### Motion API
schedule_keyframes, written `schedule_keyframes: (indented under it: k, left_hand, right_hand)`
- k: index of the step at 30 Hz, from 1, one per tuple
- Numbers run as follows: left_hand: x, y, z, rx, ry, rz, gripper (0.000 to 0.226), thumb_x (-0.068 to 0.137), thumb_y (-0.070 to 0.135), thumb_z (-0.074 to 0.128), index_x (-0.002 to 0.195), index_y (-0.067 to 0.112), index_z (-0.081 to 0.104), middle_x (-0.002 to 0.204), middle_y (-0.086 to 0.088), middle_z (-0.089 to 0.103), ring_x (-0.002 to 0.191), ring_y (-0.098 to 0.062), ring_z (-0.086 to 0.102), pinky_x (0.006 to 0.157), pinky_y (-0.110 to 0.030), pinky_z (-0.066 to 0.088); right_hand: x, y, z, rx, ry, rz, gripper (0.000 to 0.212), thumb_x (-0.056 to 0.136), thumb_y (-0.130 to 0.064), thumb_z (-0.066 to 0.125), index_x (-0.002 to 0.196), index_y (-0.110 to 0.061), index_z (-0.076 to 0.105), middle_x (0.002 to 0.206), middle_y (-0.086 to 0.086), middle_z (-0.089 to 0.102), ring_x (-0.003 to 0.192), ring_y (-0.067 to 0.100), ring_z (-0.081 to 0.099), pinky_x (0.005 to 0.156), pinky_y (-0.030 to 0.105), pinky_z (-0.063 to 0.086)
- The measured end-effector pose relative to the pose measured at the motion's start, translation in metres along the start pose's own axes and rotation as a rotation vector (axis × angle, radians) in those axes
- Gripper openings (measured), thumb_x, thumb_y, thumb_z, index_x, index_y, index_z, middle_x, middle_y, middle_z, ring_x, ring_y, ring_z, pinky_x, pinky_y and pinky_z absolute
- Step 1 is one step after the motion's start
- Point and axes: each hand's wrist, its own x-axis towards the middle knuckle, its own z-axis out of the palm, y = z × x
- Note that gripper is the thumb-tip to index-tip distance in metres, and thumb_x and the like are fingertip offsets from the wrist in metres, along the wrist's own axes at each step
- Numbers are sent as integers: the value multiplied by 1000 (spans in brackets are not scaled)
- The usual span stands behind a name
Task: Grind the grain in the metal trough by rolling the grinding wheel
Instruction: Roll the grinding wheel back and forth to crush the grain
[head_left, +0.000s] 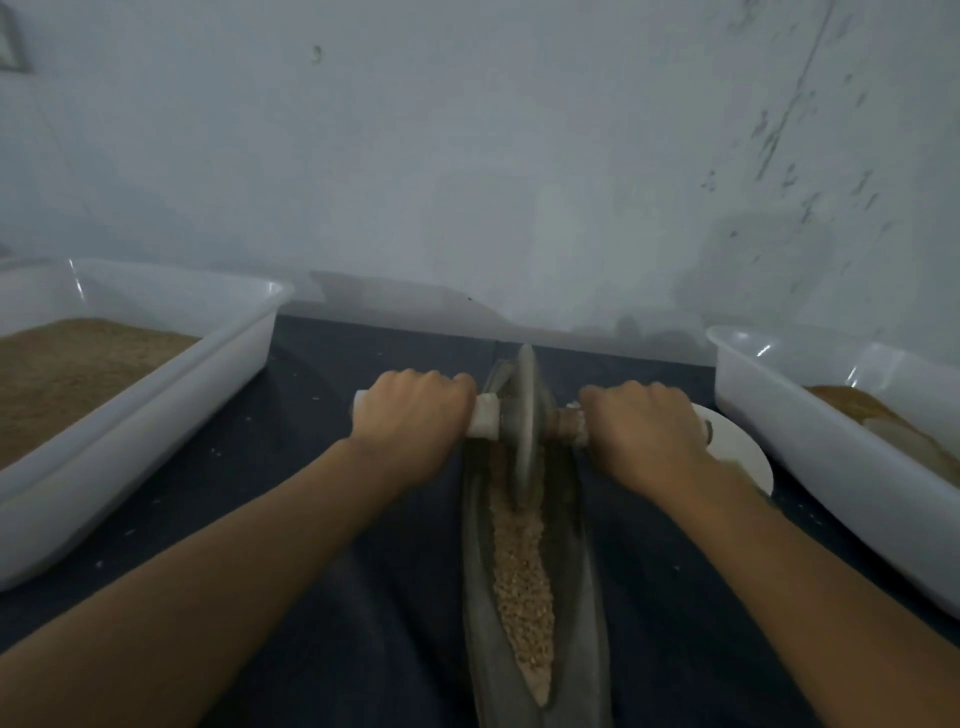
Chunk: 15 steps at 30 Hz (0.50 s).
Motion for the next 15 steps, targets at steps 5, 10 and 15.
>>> schedule_keyframes:
  k: [5,10,15]
  left_hand:
    - [-32,3,-18,-81,-35,64,35,83,22,63,84,25,27,77,3,51,63,-21,43,58,-36,34]
    - [-75,0,-32,-22,99,264,74,33,21,87,73,24,24,49,8,24,36,-14,21,44,-22,6]
    - [-38,1,-6,42,127,142,45,71,23,70,79,23,26,71,5,57,55,-18,53,49,-29,19]
  right_hand:
    - [-45,0,-12,86,-72,-44,28,81,-34,60,74,-30,34,63,-6,46,61,19,53,55,32,41]
    - [-91,-4,-26,30,-31,-81,33,68,-34,69,71,-33,36,56,-8,48,51,13,49,48,30,41]
    - [-43,-6,-14,21,-29,-17,27,82,-29,58,74,-28,33,65,-5,49,62,22,54,53,31,30]
